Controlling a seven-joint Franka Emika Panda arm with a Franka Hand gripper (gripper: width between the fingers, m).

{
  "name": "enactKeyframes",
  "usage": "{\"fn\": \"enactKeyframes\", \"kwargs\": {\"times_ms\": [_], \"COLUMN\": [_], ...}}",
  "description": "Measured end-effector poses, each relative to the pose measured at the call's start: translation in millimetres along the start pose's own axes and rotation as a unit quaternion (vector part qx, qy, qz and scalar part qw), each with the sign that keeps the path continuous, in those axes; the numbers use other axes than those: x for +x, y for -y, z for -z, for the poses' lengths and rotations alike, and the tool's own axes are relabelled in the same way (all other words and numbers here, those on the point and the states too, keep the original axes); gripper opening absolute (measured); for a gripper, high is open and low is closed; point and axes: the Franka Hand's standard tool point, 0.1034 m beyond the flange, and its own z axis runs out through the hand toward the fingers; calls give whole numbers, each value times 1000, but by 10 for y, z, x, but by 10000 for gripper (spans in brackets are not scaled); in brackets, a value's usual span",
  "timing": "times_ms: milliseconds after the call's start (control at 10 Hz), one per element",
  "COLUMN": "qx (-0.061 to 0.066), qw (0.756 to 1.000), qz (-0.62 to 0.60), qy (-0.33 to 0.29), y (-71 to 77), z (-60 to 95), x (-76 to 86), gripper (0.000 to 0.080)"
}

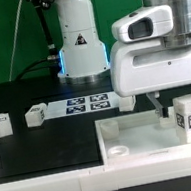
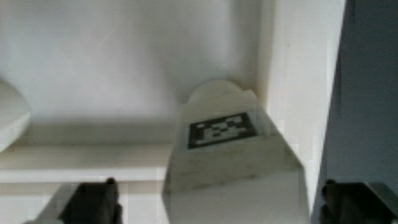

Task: Assemble one leg

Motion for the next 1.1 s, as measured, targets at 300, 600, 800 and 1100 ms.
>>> {"fn": "enactKeyframes", "kwargs": {"times_ms": [300, 600, 800, 1100], "qx": [13, 20, 20, 15], "qw": [982, 923, 860, 792], "qz": [-188, -385, -510, -610], "qy": [4, 11, 16, 13], "y": [5, -8, 5, 12], "z": [-6, -7, -10, -5], "x": [-1, 5, -4, -4], "gripper": [291, 291, 291, 292]}}
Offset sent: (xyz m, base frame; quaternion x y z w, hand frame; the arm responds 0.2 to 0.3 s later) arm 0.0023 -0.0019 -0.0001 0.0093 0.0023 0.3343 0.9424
